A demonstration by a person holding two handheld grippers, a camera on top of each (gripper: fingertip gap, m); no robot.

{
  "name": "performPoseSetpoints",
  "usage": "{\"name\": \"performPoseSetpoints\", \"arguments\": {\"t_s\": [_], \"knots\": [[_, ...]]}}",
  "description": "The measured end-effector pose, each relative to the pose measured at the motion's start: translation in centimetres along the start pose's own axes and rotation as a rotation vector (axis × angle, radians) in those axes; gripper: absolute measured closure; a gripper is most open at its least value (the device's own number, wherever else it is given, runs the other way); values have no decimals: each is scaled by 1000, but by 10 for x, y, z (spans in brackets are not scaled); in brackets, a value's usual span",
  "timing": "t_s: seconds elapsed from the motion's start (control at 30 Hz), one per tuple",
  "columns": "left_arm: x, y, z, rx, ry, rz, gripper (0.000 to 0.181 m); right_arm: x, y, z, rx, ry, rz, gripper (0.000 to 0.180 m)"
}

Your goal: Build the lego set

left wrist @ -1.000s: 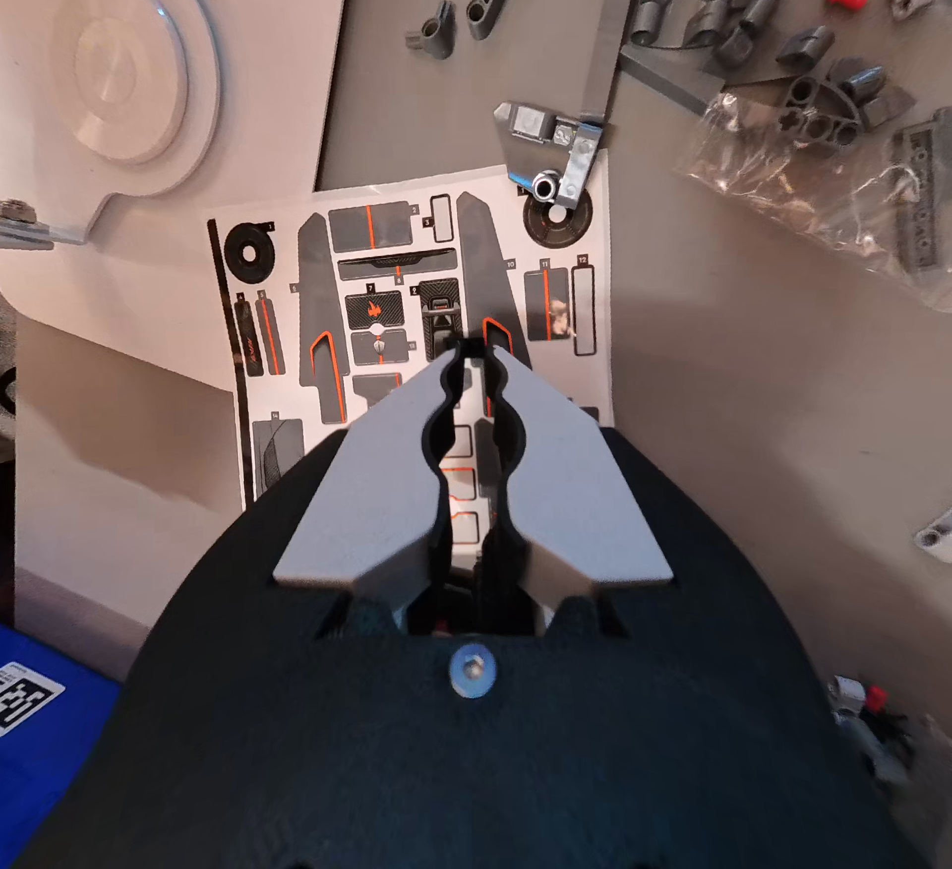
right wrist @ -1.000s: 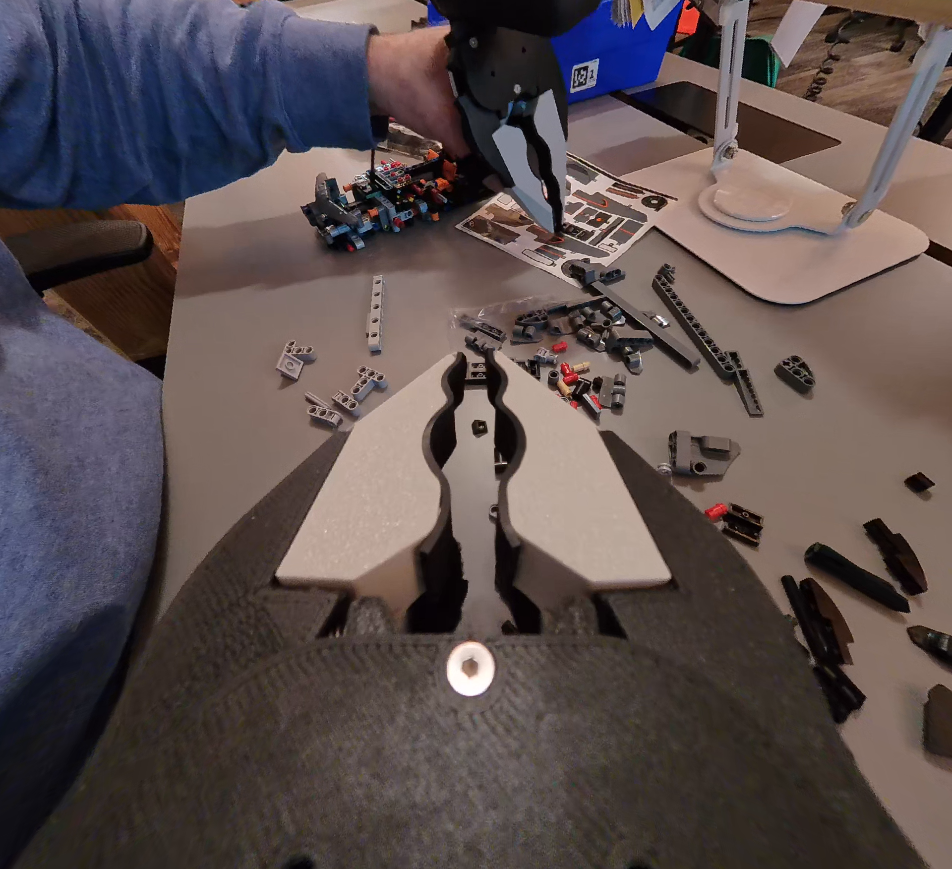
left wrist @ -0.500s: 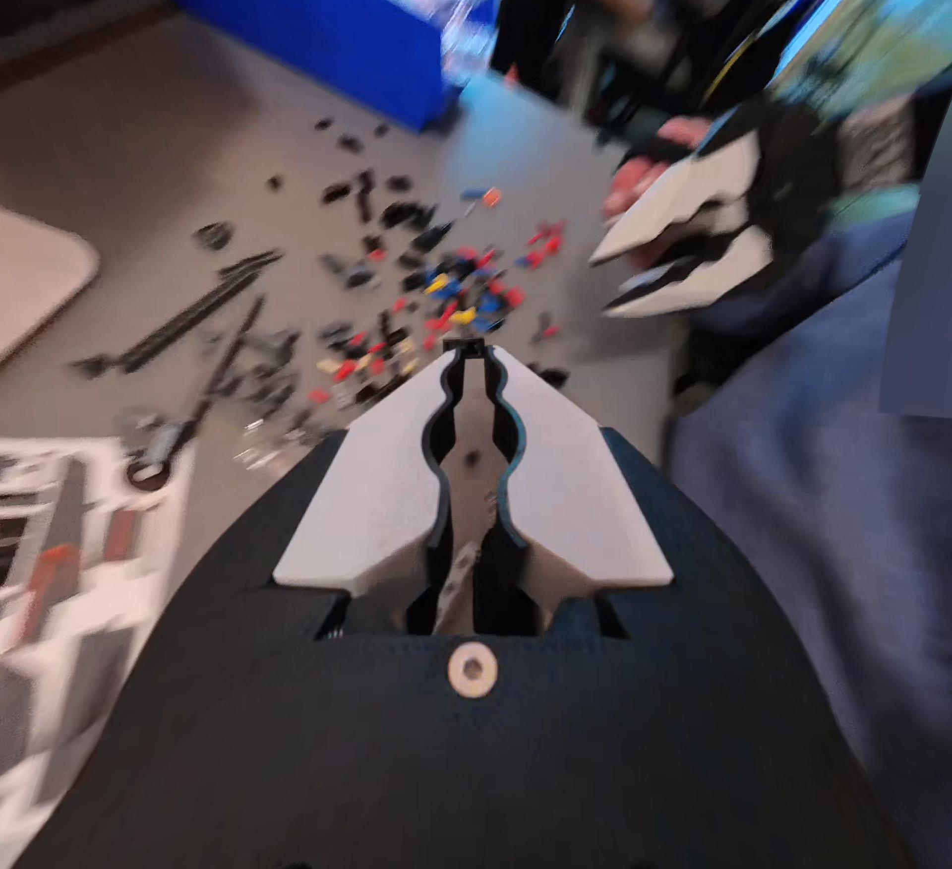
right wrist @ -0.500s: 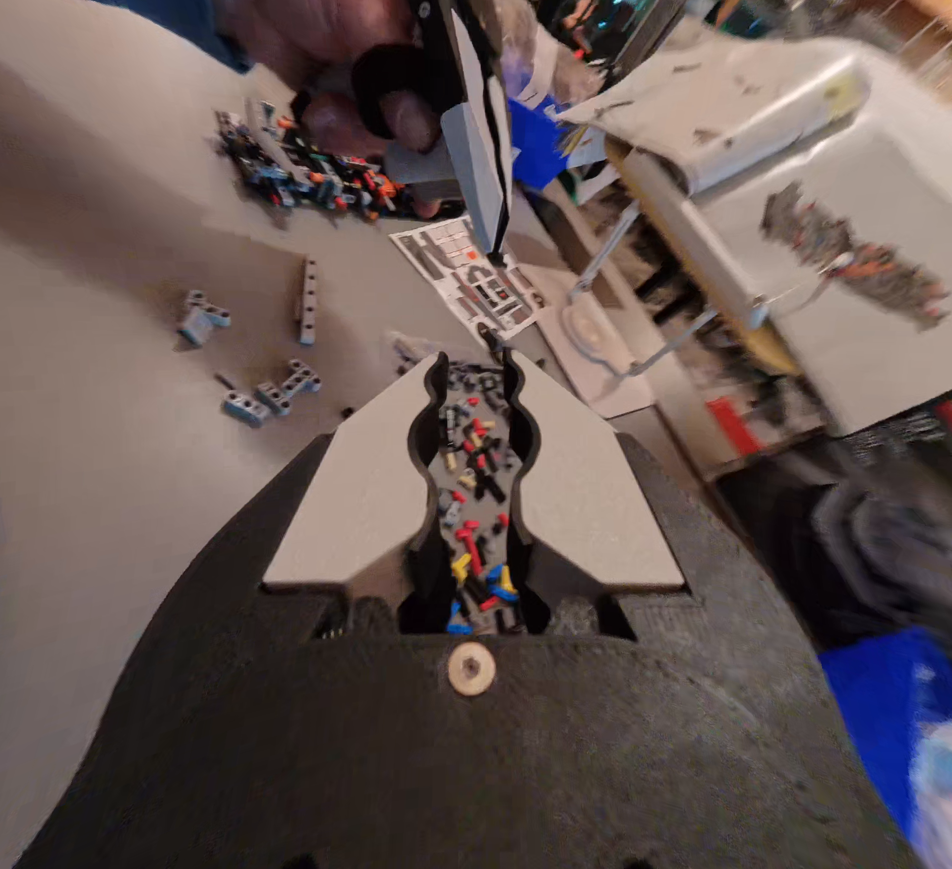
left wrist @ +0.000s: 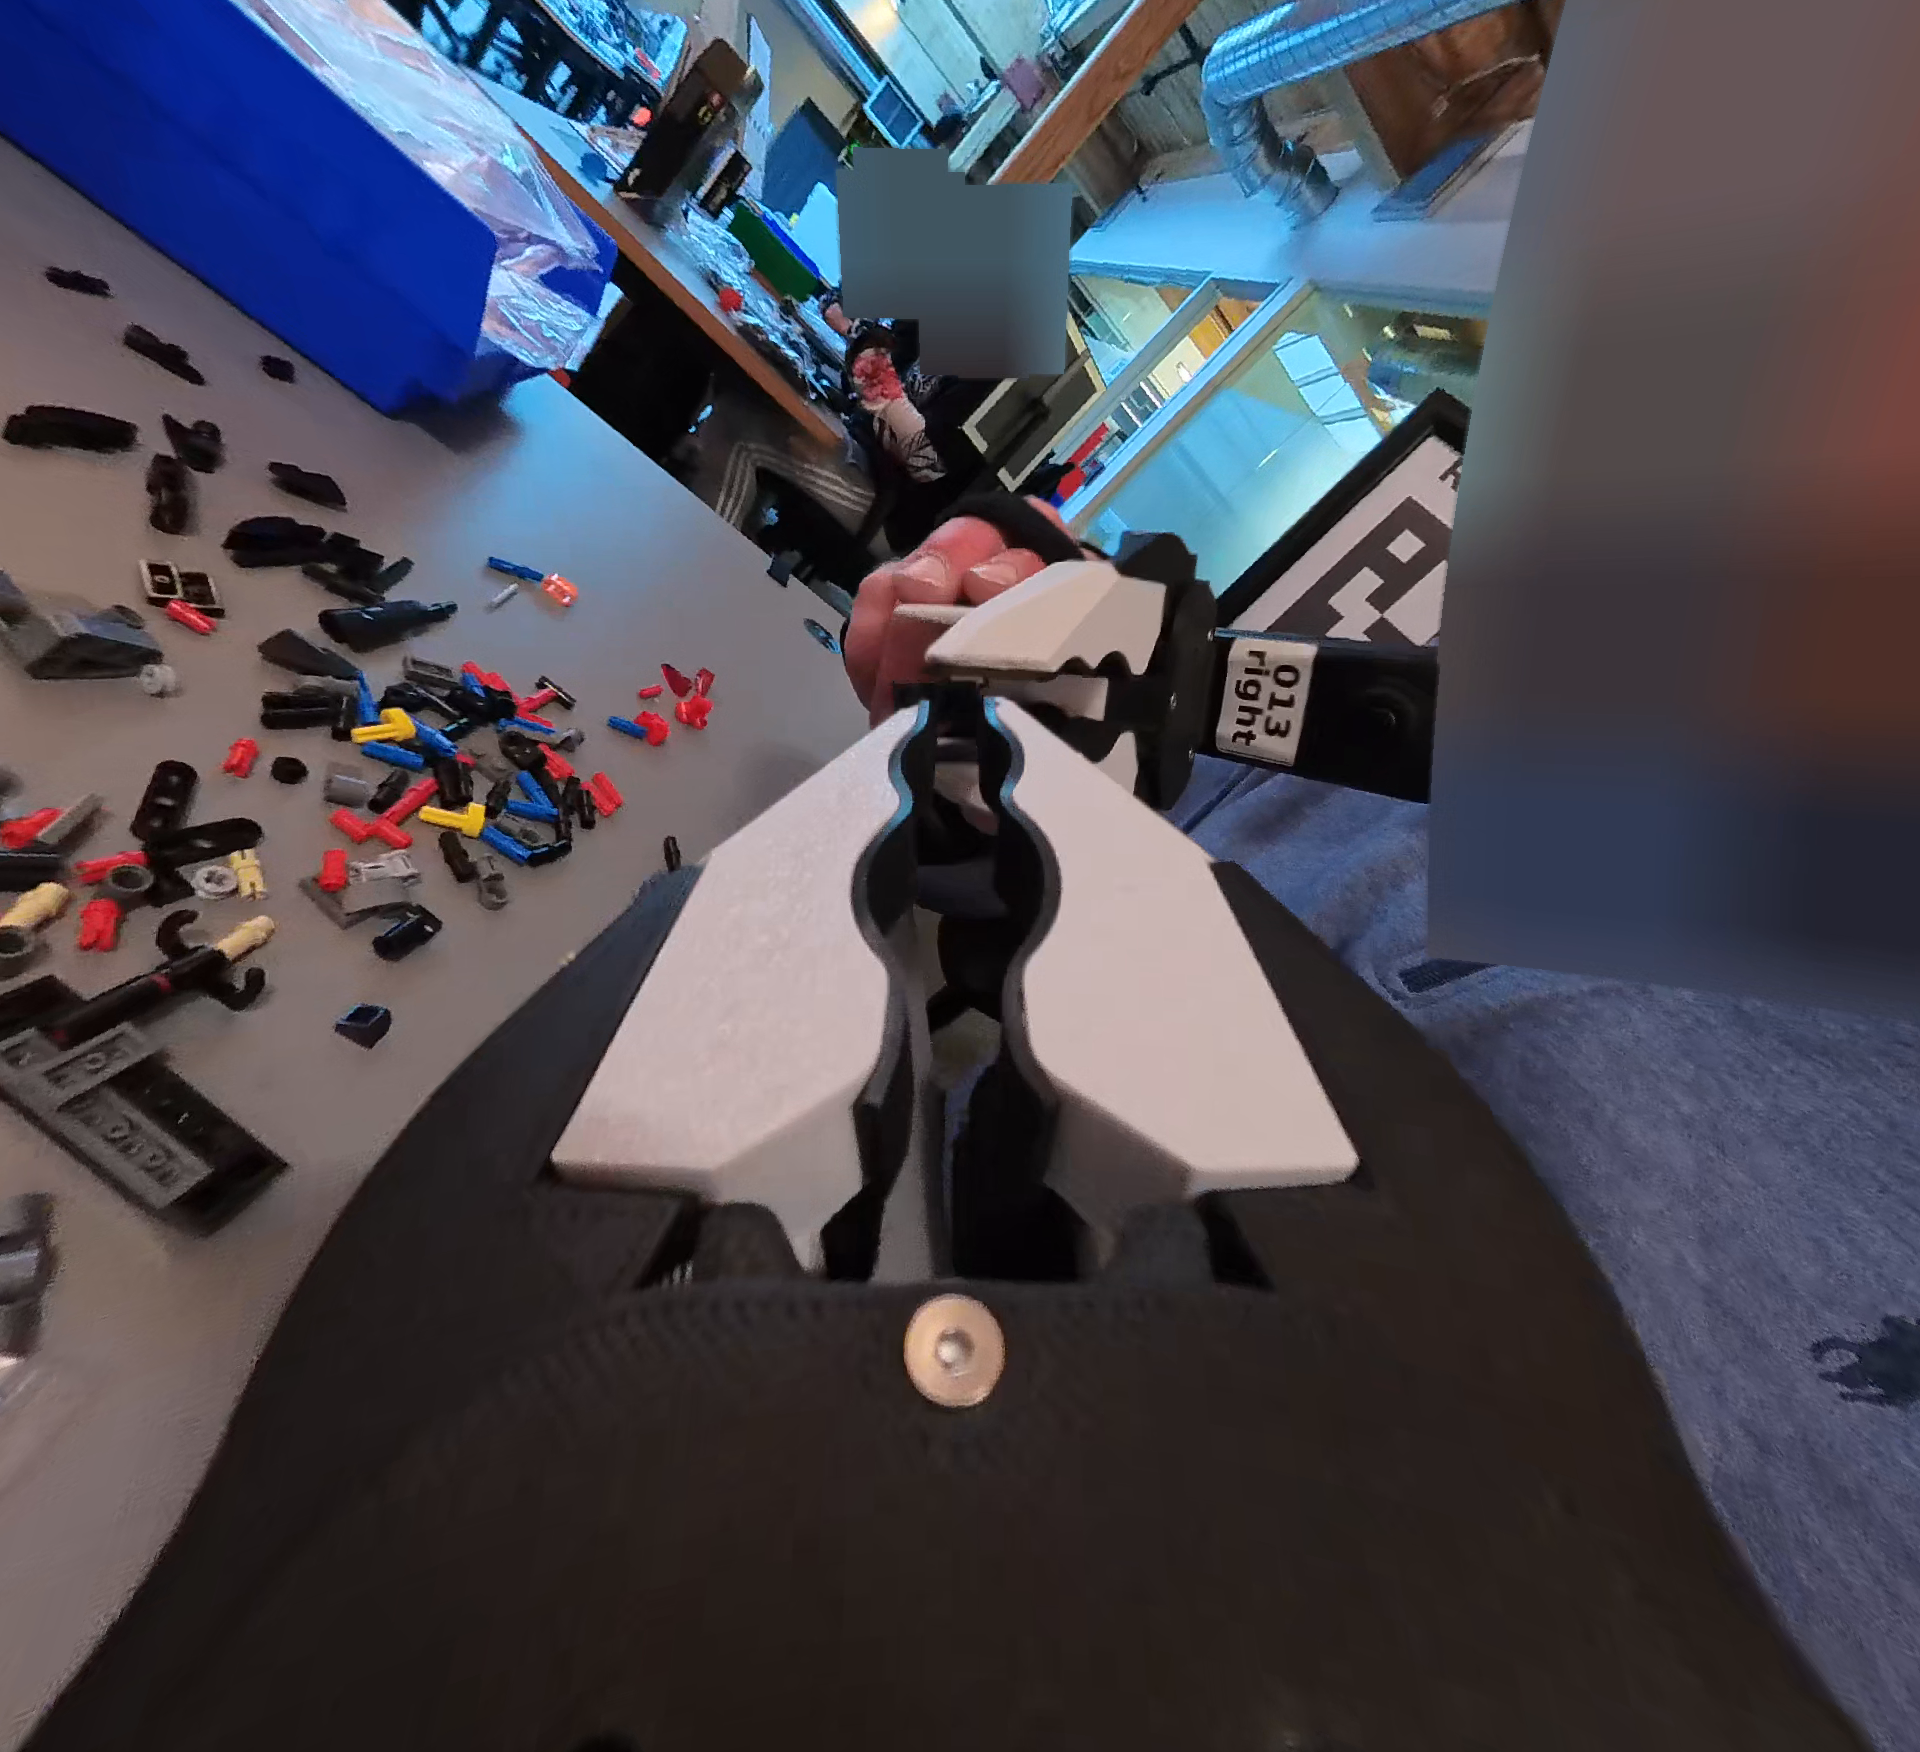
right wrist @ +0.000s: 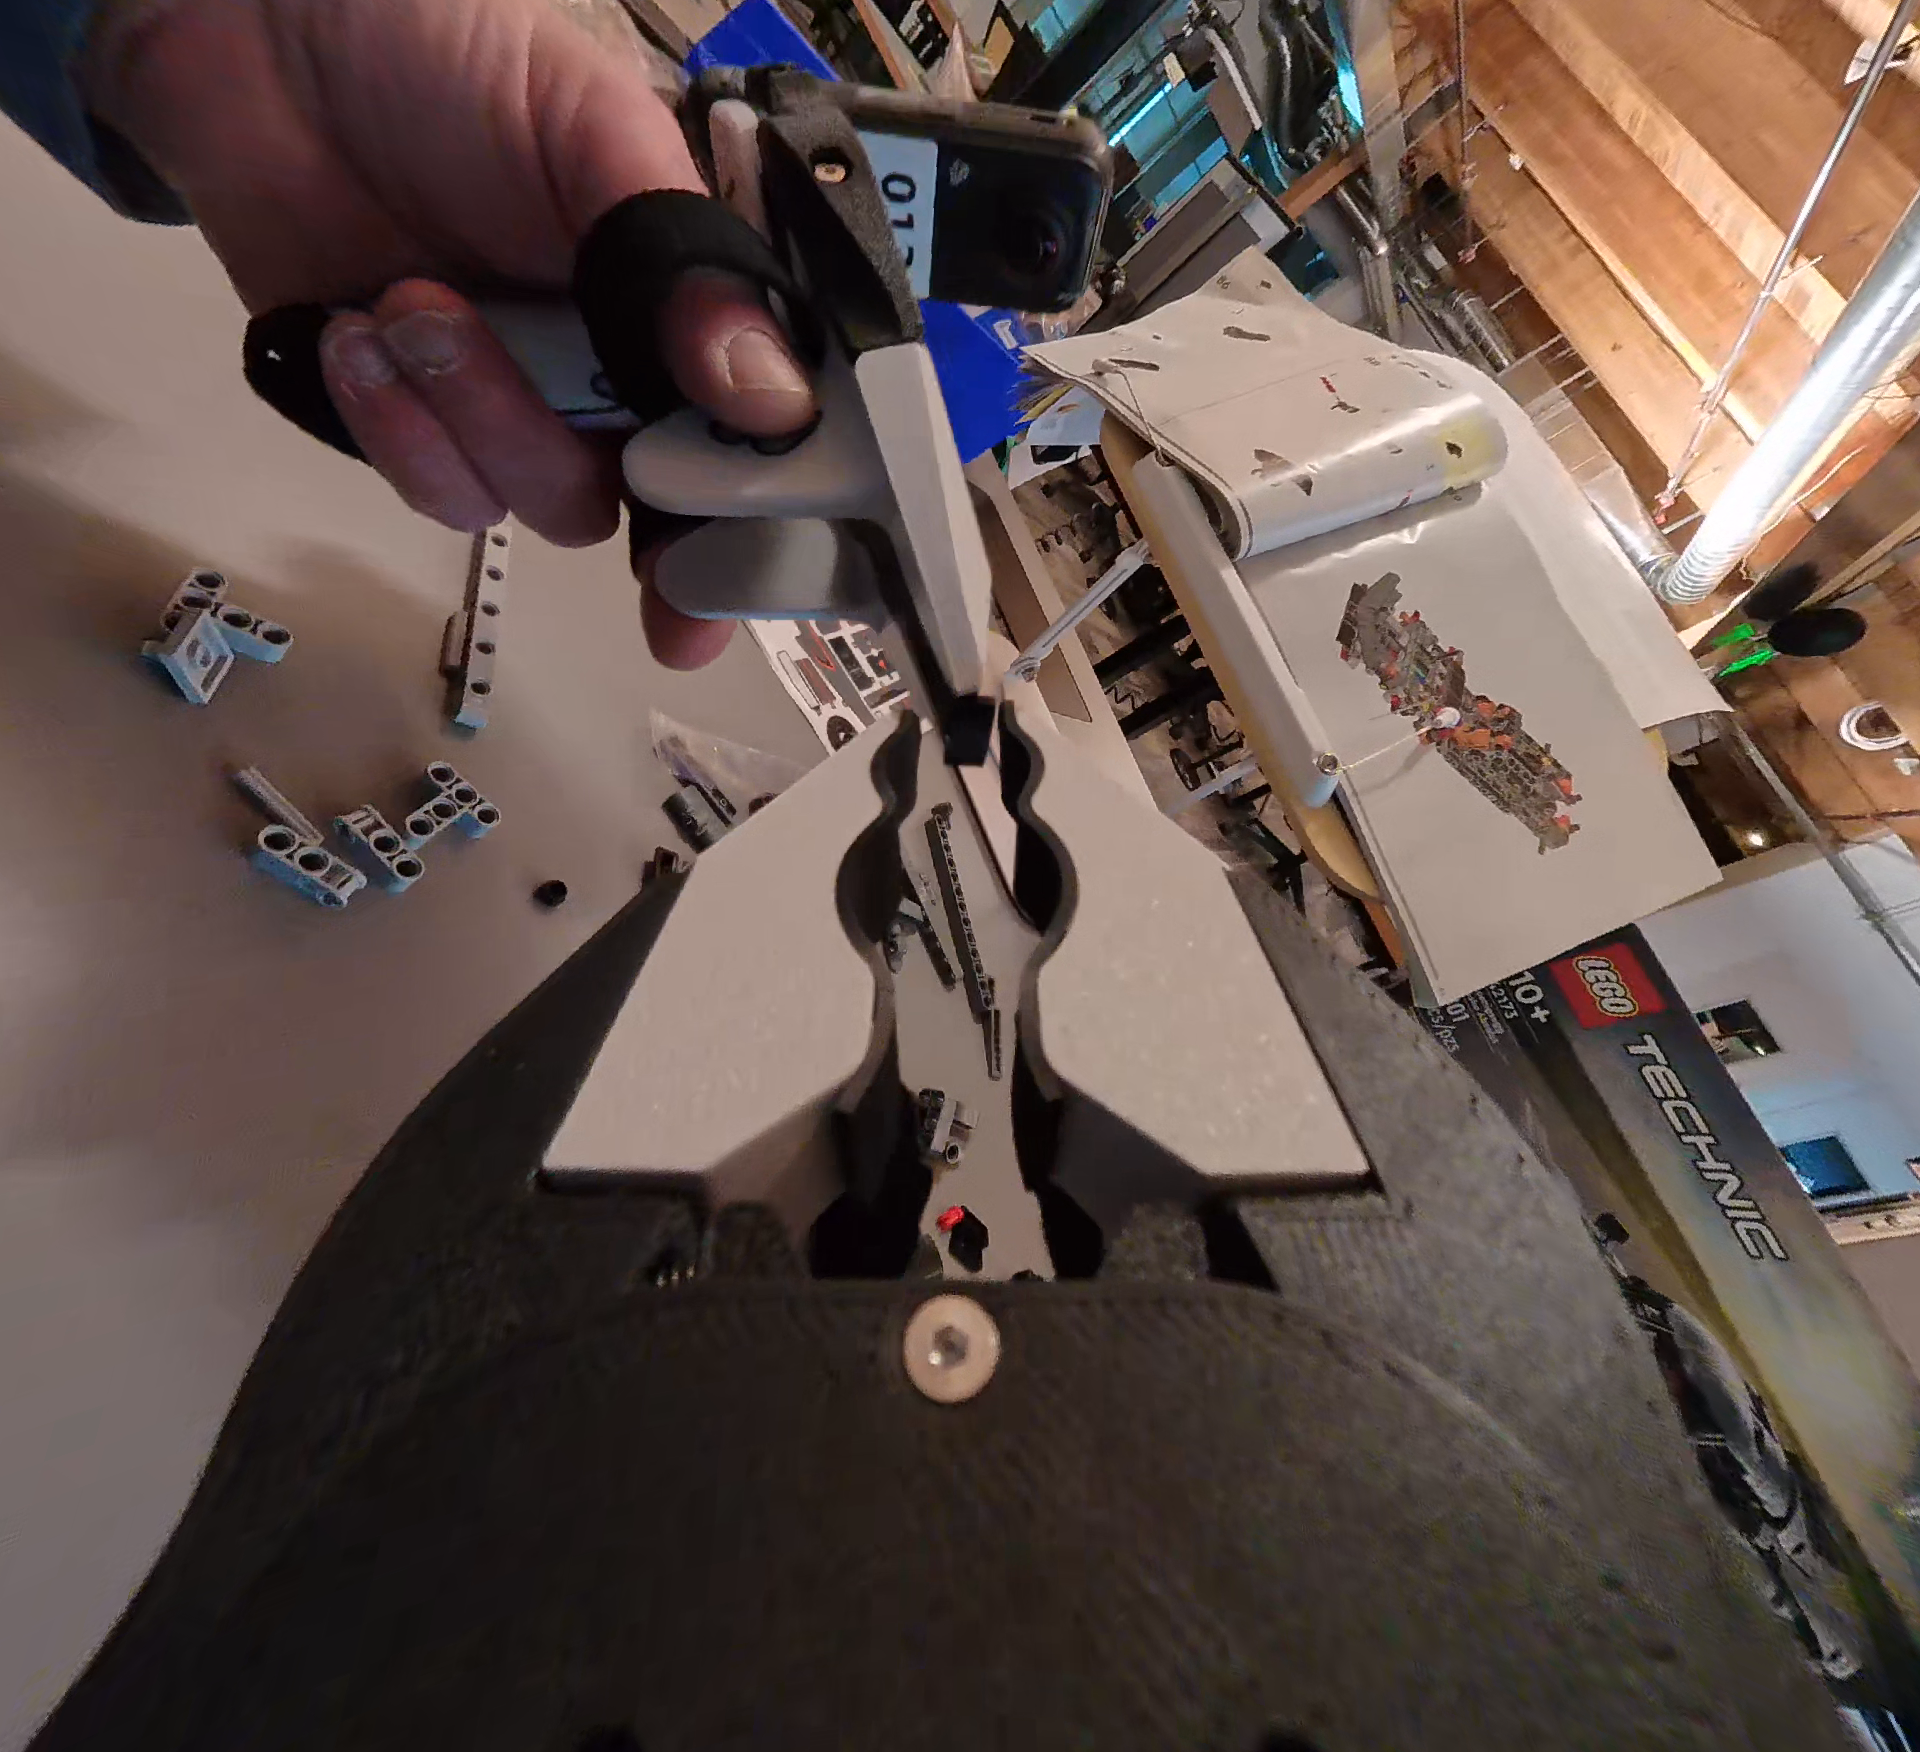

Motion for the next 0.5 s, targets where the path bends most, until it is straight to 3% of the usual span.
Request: {"name": "performPoseSetpoints", "arguments": {"t_s": [0.33, 0.4, 0.5], "knots": [[2, -4, 3, -1, 36, -8, 170, 5, 8, -2, -46, -135, -31, 175], [-7, 2, 4, -40, -19, -12, 166, 9, 15, -9, -40, -217, -45, 176], [-9, 17, 24, -235, -255, 140, 165, 26, 27, -18, -36, -348, -48, 176]]}}
Point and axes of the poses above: each gripper's, where its closed fingertips meet, y back along the fingers, x out of its underside, z = x × y across the jaws, the point moved 3 cm from there along y, back along the fingers, and after that the axes turned 8 degrees about -z, right-handed, at the moved point
